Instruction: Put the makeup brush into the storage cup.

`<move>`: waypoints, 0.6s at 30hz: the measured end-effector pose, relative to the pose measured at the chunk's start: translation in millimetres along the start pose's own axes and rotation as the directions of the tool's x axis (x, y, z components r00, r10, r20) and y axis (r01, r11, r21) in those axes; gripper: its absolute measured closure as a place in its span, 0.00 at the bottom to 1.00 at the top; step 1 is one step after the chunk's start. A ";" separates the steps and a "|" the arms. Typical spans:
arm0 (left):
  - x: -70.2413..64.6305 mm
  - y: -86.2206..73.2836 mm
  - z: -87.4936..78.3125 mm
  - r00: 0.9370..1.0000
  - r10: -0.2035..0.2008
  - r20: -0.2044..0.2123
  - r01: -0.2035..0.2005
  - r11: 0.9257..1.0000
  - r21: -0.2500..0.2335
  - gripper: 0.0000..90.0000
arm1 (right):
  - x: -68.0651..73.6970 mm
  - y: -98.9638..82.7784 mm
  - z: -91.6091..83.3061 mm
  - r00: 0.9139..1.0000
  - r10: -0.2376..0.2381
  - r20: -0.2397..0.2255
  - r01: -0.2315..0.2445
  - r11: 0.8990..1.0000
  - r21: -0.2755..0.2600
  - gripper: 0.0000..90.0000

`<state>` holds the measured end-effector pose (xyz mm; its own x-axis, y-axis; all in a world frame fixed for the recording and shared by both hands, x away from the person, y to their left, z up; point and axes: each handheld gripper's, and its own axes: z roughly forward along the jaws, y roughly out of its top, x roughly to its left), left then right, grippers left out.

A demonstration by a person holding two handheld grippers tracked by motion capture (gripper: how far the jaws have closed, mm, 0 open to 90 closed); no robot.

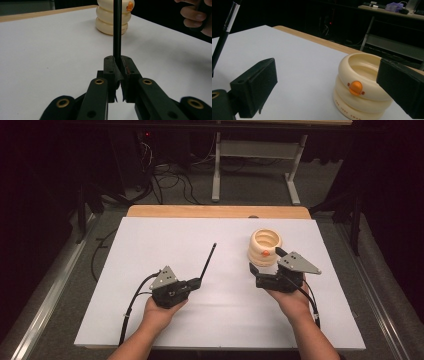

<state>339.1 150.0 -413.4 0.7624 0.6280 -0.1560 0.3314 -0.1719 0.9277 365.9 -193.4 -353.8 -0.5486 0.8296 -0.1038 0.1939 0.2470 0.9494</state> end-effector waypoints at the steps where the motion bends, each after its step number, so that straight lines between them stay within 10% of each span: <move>1: 0.2 0.2 -0.4 1.000 0.001 -0.001 -0.001 1.000 -0.003 0.94 | 1.7 1.4 1.4 1.000 -0.002 0.001 0.002 1.000 -0.002 0.05; 18: -0.1 0.5 -1.2 1.000 0.000 0.001 0.000 1.000 -0.009 0.94 | 21.3 14.2 20.7 0.999 -0.045 -0.008 0.044 0.998 -0.034 0.05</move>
<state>338.5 150.8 -412.5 0.7632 0.6270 -0.1561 0.3262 -0.1653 0.9307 373.7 -161.9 -348.6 -0.5631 0.8138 -0.1436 0.1413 0.2661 0.9535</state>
